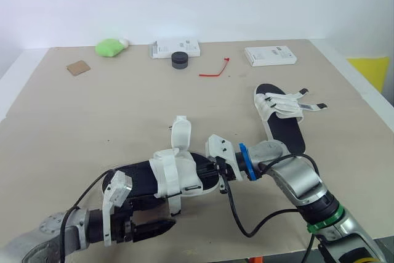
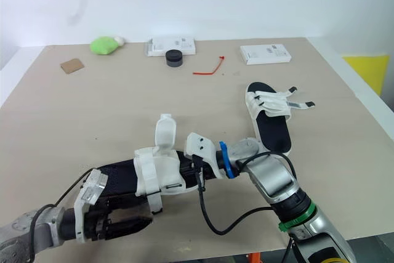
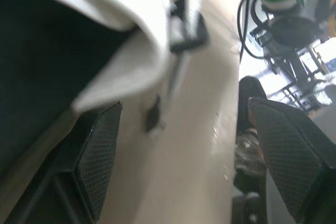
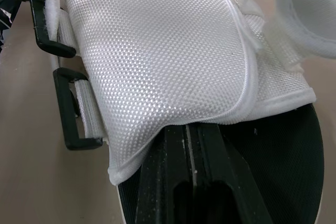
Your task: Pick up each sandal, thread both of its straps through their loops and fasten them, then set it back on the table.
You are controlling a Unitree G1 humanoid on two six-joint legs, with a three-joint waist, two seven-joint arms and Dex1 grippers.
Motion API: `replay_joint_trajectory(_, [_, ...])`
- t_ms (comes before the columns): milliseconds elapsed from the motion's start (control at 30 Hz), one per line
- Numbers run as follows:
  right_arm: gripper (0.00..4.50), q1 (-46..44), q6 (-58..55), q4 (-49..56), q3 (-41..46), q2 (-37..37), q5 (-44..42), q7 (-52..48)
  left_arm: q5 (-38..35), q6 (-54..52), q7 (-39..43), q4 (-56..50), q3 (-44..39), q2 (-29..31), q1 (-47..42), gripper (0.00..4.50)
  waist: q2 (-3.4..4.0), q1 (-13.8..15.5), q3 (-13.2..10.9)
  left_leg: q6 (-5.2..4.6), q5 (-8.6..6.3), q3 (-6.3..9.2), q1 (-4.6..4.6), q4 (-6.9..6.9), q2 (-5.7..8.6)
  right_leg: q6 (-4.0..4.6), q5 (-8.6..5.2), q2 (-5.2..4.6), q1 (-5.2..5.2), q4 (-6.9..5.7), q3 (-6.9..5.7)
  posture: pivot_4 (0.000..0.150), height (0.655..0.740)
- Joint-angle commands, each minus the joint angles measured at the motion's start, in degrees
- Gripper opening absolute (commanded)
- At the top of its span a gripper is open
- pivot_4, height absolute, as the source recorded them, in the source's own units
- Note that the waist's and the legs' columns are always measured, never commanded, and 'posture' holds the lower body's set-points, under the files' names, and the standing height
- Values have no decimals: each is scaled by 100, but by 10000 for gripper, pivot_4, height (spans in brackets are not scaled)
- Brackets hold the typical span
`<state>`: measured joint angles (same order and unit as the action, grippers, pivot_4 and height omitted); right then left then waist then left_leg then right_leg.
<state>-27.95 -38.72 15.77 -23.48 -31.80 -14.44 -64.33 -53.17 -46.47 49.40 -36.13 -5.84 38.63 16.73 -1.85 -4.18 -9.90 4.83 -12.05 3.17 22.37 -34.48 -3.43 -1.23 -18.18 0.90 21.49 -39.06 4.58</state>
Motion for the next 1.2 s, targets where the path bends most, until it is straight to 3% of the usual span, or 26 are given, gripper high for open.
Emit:
replay_joint_trajectory(33, [0,181,-216,-109,-352,-70,24,-50,-213,-81,34,100,87,-17,-154,39780,0,0,0,0,0,0,0,0,0,0,0,0,0,0,-1,1500,7400])
replay_joint_trajectory(300, [0,144,-176,-158,-342,-67,54,-37,-686,-670,151,389,388,80,-544,39780,0,0,0,0,0,7,-2,-5,0,-4,-2,1,-8,0,-8,1500,7400])
replay_joint_trajectory(600, [0,99,-129,-222,-340,-36,77,-29,-1155,-1109,-115,718,425,-141,-1098,253,6,5,3,0,0,13,-4,-10,1,-6,-1,0,-17,-1,-15,1500,7400])
replay_joint_trajectory(900, [0,95,-81,-260,-318,-49,95,-9,-1570,-1384,-451,712,226,-184,-1245,253,9,9,4,-2,5,15,-5,-30,7,-18,19,-4,-24,-2,-15,1500,7400])
replay_joint_trajectory(1067, [0,73,-39,-317,-322,-43,111,-17,-2723,-1739,-874,832,-151,-15,-1656,253,8,8,3,-2,5,15,-2,-32,6,-19,20,-3,-22,-2,-15,1500,7400])
replay_joint_trajectory(1200, [0,35,1,-383,-323,-12,118,-17,-4462,-1908,-1671,1445,-234,325,-2336,253,6,3,-2,-2,5,20,4,-36,4,-18,22,-1,-18,-4,-18,1500,7400])
